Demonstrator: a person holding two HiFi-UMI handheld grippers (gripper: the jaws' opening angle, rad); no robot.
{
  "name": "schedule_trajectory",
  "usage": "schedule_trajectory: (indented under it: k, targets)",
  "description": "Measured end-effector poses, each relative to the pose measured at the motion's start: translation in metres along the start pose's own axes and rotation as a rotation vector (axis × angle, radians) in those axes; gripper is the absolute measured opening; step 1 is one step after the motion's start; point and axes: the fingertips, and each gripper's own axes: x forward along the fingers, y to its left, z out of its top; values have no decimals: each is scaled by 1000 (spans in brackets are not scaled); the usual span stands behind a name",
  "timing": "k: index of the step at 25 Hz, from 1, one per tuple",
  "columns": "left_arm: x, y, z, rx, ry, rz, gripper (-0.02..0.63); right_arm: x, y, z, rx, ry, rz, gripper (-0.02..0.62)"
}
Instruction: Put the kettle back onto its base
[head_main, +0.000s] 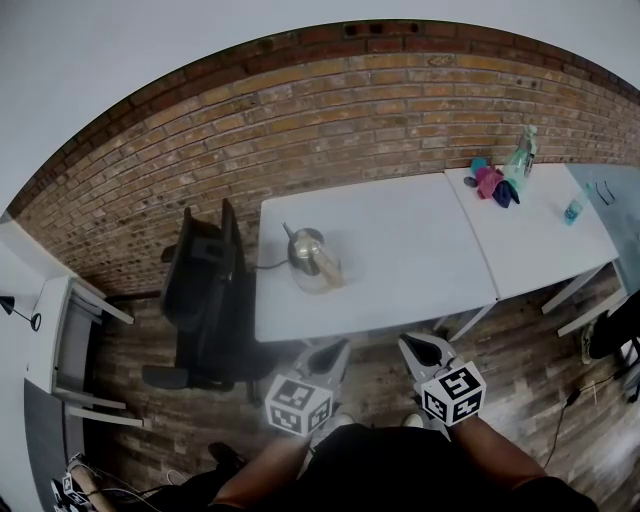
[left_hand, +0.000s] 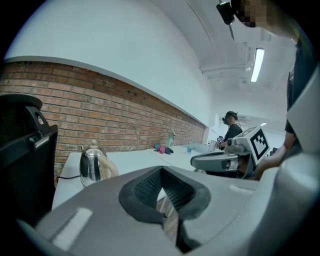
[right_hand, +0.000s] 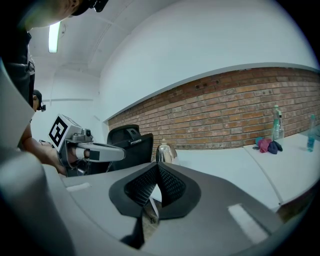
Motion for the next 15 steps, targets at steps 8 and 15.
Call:
schedule_trajectory:
  k: [8, 15]
  targets:
    - [-2, 3, -2, -3, 5, 3, 0, 4, 3, -2, 1, 9, 6, 23]
    - [-5, 3, -3, -5, 3, 3, 0, 6, 8, -4, -3, 13, 16, 23]
